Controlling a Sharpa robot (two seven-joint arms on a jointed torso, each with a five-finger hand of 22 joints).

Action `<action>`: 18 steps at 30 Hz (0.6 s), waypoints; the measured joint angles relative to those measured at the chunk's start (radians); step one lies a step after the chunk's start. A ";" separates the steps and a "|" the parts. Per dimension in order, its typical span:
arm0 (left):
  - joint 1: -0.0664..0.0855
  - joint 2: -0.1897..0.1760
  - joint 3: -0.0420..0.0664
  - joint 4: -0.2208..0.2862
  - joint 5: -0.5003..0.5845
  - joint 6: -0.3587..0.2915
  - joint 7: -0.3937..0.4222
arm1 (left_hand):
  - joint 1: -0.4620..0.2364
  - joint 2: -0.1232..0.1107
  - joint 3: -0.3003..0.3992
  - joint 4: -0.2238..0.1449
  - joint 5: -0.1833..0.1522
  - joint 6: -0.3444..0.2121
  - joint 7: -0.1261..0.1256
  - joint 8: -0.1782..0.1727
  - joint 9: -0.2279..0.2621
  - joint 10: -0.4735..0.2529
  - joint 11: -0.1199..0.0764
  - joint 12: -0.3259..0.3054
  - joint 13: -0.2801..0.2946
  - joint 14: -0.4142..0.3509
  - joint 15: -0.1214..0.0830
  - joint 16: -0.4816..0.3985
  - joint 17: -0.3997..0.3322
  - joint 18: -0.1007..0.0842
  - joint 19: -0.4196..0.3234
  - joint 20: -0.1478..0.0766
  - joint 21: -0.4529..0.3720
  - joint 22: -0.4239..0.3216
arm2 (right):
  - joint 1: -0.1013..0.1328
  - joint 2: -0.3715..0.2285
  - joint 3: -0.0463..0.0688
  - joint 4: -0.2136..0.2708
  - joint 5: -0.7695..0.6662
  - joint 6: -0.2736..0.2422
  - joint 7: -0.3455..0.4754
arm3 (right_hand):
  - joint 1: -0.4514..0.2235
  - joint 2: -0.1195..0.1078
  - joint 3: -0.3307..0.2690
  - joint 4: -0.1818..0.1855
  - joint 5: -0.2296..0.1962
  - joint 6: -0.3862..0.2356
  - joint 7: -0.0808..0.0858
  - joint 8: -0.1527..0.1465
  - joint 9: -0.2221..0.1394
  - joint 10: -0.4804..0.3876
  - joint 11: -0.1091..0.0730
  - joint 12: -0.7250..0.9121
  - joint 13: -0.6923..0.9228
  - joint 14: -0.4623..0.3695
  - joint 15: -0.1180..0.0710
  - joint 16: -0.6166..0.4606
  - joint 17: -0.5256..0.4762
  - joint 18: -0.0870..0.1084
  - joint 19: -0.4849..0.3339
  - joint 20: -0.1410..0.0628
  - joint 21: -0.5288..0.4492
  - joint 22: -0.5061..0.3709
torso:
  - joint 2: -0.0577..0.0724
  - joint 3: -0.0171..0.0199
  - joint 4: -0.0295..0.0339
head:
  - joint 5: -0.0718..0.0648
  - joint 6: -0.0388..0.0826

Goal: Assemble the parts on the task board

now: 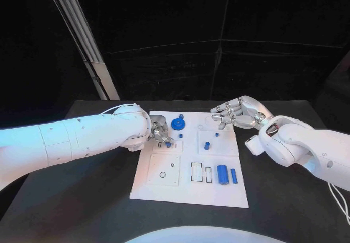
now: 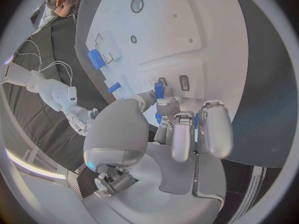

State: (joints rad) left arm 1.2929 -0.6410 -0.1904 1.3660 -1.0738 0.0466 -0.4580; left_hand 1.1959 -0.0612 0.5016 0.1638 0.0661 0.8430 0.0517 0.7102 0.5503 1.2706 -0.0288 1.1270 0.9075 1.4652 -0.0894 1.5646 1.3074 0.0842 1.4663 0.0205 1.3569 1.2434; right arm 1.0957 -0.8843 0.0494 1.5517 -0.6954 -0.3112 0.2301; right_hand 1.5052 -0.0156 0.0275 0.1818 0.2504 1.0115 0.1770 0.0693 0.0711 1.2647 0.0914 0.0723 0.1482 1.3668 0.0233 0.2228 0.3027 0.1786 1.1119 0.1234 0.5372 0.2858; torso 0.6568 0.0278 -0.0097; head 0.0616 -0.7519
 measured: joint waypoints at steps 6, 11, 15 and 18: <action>0.001 -0.002 -0.001 0.002 -0.013 0.008 0.000 | 0.000 0.000 0.001 -0.001 -0.001 0.000 0.000 0.000 0.000 0.000 0.000 0.000 -0.001 0.000 0.000 0.000 0.000 0.000 0.000 0.000 0.000 0.000 | 0.000 0.001 0.000 -0.001 0.000 0.000 0.000 | 0.000 0.000 0.003 0.003 0.000 0.000 0.000 0.000 0.000 0.000 0.000 0.000 -0.001 0.000 0.000 0.000 0.000 0.000 0.000 0.000 0.000 -0.001 | 0.000 0.0000 0.0003 | 0.003 -0.002; 0.002 -0.001 -0.001 0.000 -0.017 0.021 0.000 | 0.001 0.001 0.001 -0.001 -0.001 0.000 0.000 0.000 0.001 0.000 0.000 0.000 -0.001 0.000 0.000 0.000 0.000 0.000 0.000 0.000 0.000 0.000 | 0.000 0.002 0.000 -0.001 0.000 0.001 0.000 | 0.000 0.000 0.003 0.003 0.000 0.000 0.000 0.000 0.000 0.000 0.000 0.000 -0.001 0.000 0.000 0.000 0.000 0.000 0.000 0.000 0.000 -0.001 | 0.000 -0.0001 0.0002 | 0.005 -0.004; 0.003 -0.002 -0.001 0.000 -0.019 0.029 -0.001 | 0.001 0.001 0.001 -0.001 -0.001 0.000 0.001 0.000 0.001 0.000 0.000 0.000 -0.001 0.000 0.000 0.000 0.000 0.000 0.000 0.000 0.000 0.000 | 0.000 0.003 0.000 -0.001 0.000 0.001 0.000 | 0.000 0.000 0.003 0.003 0.000 0.000 0.000 0.000 0.000 0.000 0.000 0.000 -0.001 0.000 0.000 0.000 0.001 0.000 0.000 0.000 0.000 -0.001 | 0.001 -0.0001 -0.0004 | 0.005 -0.004; 0.003 -0.002 -0.003 -0.003 -0.019 0.036 -0.002 | 0.003 0.003 0.001 -0.001 -0.001 -0.002 0.002 -0.001 0.001 0.000 0.000 0.000 -0.004 0.000 0.000 0.000 0.000 0.000 0.000 0.000 0.000 0.000 | 0.000 0.003 0.000 -0.002 0.000 0.001 0.000 | 0.000 0.000 0.003 0.003 0.000 0.000 0.000 0.000 0.000 0.000 0.000 0.000 -0.001 0.000 0.000 0.000 0.001 0.000 0.000 0.000 0.000 -0.001 | 0.001 -0.0001 -0.0004 | 0.005 -0.004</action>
State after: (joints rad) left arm 1.2954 -0.6432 -0.1933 1.3628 -1.0924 0.0821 -0.4598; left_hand 1.1985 -0.0584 0.5027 0.1628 0.0647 0.8414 0.0536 0.7094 0.5513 1.2703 -0.0285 1.1269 0.9039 1.4651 -0.0894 1.5646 1.3074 0.0842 1.4663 0.0205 1.3569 1.2432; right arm 1.0957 -0.8812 0.0493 1.5494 -0.6954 -0.3098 0.2302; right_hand 1.5053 -0.0156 0.0301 0.1844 0.2503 1.0115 0.1770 0.0693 0.0711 1.2647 0.0913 0.0723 0.1473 1.3668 0.0233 0.2229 0.3034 0.1787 1.1119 0.1234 0.5372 0.2849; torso 0.6574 0.0277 -0.0101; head 0.0670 -0.7563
